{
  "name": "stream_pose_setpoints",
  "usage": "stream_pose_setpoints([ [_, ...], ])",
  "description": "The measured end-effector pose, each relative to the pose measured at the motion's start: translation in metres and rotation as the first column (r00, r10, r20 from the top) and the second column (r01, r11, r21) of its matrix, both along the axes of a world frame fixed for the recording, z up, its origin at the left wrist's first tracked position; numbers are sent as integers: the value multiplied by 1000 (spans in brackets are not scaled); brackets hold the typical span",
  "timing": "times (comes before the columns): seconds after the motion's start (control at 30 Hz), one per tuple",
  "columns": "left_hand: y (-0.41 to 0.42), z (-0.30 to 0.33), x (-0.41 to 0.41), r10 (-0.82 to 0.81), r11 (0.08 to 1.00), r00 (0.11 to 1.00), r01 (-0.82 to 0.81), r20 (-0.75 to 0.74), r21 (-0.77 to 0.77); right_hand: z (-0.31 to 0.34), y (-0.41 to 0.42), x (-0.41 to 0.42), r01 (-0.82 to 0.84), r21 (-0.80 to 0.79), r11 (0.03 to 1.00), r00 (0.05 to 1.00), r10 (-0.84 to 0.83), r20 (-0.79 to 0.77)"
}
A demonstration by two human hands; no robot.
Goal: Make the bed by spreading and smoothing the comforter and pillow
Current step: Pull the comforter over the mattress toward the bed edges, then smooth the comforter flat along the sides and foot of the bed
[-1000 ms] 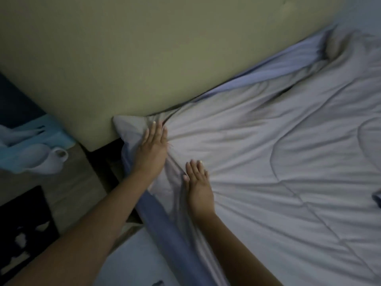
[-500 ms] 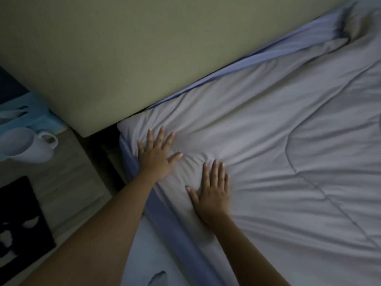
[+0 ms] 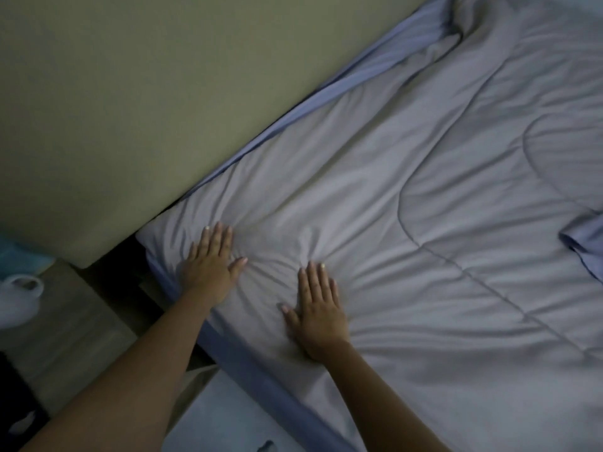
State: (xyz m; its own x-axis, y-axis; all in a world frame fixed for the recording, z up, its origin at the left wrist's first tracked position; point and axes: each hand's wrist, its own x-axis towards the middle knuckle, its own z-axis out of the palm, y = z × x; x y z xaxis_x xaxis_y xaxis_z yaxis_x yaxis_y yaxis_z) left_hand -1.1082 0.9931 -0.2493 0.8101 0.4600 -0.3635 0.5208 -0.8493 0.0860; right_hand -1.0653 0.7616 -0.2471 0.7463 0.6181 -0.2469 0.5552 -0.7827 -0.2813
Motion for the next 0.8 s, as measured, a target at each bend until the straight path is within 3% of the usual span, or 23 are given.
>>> stream_pose_setpoints([
  [0.2,-27,38,1,-121,992,993,122,-11,16,37,-32,8,44,13,999,999,-44,-29],
  [0.47,-138,158,26,-375,923,918,382,128,-39,168,-167,18,407,-83,910,913,-408,5],
  [0.67,-291,246,49,-677,725,728,685,108,-74,254,-320,-32,689,-151,709,719,-695,15],
  [0.8,-397,296,59,-831,547,546,837,110,-25,306,-417,-67,839,-154,522,534,-844,46],
])
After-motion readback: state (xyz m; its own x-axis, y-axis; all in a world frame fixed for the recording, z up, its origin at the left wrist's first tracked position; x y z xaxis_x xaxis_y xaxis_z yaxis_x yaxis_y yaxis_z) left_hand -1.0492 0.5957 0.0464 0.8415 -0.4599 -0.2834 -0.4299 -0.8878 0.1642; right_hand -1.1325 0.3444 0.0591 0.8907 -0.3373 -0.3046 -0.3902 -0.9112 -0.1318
